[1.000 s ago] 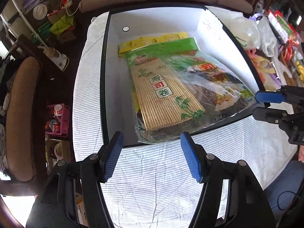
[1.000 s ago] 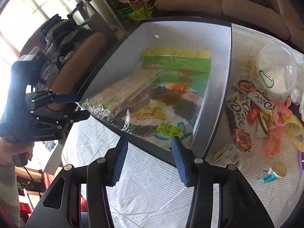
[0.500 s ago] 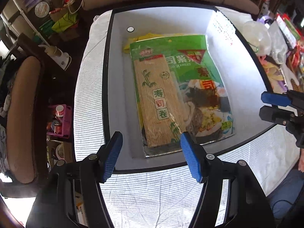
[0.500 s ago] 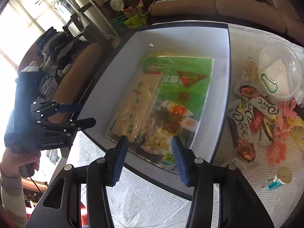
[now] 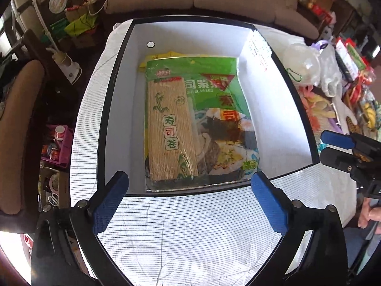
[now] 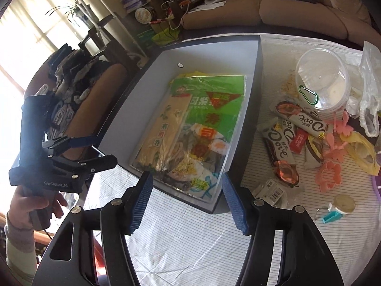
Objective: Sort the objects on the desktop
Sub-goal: 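Withdraw both tools from the box, then move the left tool to the bagged tape roll while the right tool approaches the white-and-teal clip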
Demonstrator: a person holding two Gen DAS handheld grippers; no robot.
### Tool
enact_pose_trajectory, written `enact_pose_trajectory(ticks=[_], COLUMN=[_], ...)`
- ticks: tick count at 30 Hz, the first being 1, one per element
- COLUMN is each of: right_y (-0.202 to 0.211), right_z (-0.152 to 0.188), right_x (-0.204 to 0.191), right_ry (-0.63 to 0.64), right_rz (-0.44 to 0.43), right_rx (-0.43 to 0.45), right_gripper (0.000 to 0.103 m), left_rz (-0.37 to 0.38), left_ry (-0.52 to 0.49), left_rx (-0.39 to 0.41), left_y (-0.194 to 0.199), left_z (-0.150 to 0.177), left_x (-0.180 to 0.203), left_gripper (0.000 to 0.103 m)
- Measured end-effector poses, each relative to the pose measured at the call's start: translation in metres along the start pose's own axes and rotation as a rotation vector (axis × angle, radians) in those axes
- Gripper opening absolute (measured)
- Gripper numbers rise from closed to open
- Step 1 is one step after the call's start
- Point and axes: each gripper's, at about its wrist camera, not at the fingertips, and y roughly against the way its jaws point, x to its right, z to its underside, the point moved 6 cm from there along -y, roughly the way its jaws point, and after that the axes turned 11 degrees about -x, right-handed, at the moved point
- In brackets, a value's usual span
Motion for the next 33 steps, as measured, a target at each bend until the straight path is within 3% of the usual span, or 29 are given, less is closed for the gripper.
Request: enact_pose_trajectory(ticks=[3, 4, 9, 22, 27, 33], right_y=[0.01, 0.013, 0.033, 0.086, 0.106, 0.127], right_z=[0.008, 0.01, 0.025, 0.078, 0.096, 0.115], right_x=[0.003, 0.004, 0.02, 0.058, 0.089, 0.141], right_ry=[0.004, 0.004, -0.012, -0.046, -0.075, -0.15], right_rz=[0.022, 0.033, 0.121, 0.136, 0.154, 0.149], right_rx=[0.02, 0.025, 0.076, 0.144, 0.169, 0.216], right_gripper=[0.09, 0.103, 0.103, 0.103, 0.103, 0.103], left_rz=[-0.001, 0.002, -0.017, -0.01, 0.034, 0.086], left_ry=[-0.009, -0.011, -0.016, 0.019, 0.017, -0.053], left_rx=[0.019, 0.027, 0.058, 0.131, 0.192, 0.254], left_y=[0.007, 0.009, 0.018, 0.037, 0.04, 0.022], left_z=[0.006, 0.009, 0.022, 0.051, 0.058, 0.072], left_x=[0.017, 0.022, 0.049, 0.115, 0.151, 0.206], left_gripper=[0.103, 0.103, 0.103, 0.103, 0.103, 0.103])
